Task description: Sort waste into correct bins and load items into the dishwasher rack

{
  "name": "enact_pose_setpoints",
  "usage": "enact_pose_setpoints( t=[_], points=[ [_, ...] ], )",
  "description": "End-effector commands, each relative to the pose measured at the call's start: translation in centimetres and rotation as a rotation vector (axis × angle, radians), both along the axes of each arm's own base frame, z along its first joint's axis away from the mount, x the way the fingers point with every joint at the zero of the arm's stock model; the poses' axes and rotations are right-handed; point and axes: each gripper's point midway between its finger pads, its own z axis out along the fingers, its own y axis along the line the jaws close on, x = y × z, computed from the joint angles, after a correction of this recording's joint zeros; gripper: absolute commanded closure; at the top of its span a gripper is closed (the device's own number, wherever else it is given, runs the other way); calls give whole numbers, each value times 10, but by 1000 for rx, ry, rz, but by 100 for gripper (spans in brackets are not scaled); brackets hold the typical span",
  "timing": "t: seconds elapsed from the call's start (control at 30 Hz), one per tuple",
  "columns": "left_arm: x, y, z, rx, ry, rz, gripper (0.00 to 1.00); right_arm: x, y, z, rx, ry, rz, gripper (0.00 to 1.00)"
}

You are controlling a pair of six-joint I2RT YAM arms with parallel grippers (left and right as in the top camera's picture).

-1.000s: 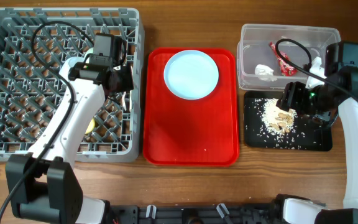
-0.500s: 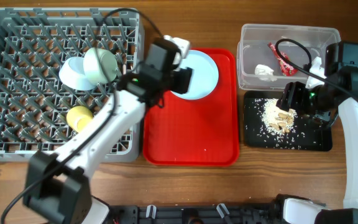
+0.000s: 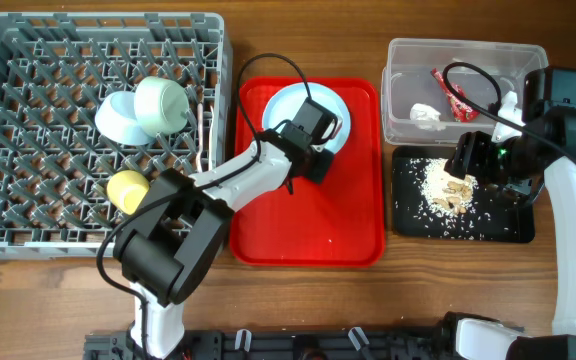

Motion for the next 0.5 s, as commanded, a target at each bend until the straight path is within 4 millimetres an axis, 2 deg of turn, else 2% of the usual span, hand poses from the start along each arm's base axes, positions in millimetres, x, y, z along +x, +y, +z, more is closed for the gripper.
enact_pose_setpoints(
  t=[0.0,0.13,0.23,0.3,0.4,0.43,0.47],
  points=[
    [-25,16,-20,75,107,-5,86,3,-3,7,-21,-29,13,34],
    [-26,14,-20,74,105,-9,88,3,-3,7,-21,-30,14,34],
    [-29,8,-19,69,98,-22,96,3,-3,7,-20,-30,13,34],
    [-30,2,-14,60,85,-34,96,3,-3,7,-21,-30,14,34],
    [-25,-11,17,12,24,-52,96,3,-3,7,-21,-29,14,34],
    [-21,-15,40,-24,-16,-49,96,3,-3,7,-20,-29,14,34],
    [-20,-16,50,-41,-33,-42,96,2,-3,7,-20,-28,14,34]
  ],
)
